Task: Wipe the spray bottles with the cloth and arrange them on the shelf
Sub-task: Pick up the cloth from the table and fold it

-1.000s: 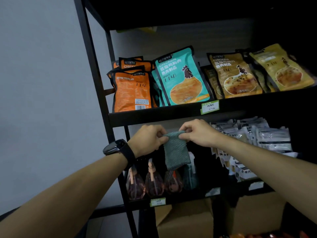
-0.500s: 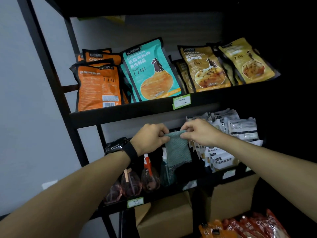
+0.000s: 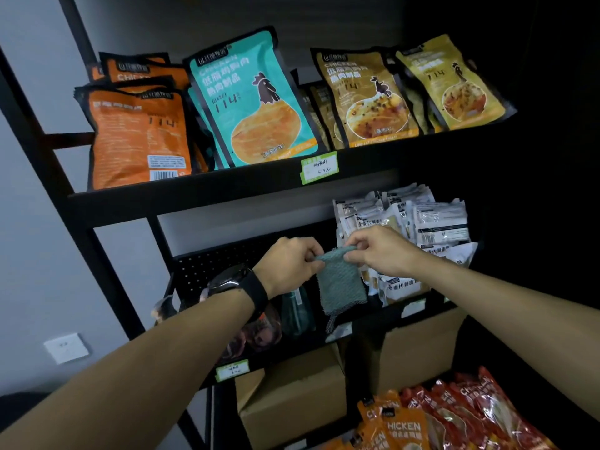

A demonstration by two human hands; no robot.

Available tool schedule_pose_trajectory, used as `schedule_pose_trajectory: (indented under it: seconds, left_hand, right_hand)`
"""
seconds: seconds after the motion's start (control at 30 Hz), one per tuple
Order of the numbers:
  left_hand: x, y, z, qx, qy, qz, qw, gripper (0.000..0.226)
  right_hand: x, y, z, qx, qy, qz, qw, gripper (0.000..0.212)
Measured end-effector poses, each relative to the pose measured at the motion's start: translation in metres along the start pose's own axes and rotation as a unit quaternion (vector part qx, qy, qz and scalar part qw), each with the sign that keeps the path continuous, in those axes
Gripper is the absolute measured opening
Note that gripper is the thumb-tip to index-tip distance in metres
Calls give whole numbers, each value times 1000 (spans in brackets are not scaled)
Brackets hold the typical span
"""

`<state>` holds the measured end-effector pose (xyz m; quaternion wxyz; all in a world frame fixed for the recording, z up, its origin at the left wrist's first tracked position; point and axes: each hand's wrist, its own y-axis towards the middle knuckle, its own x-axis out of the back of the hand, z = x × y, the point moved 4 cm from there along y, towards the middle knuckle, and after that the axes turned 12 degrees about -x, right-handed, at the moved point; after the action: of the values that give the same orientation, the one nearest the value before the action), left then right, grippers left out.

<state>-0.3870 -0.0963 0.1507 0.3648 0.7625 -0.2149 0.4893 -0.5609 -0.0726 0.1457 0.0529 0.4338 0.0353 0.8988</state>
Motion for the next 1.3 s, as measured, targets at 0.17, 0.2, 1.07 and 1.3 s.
schedule_pose_trajectory:
  seconds: [0.17,0.2,1.07,1.3]
  left_hand:
    - [-32,0,10,20,-11,9,1000,14]
    - [-39,-1,11,23,-10,11,1000,14]
    - [-156,1,54,61,-44,3,997,23]
    - [-173,5,58,74,-52,16,996,37]
  right_hand:
    - [-22,7,-23,-11,-3,21,1000,2]
    - [-26,8,-28,-14,-1,26,1000,2]
    - [-127,58,-116,-65,14,79,995,4]
    - [-134,78,-124,-83,18,67,994,1]
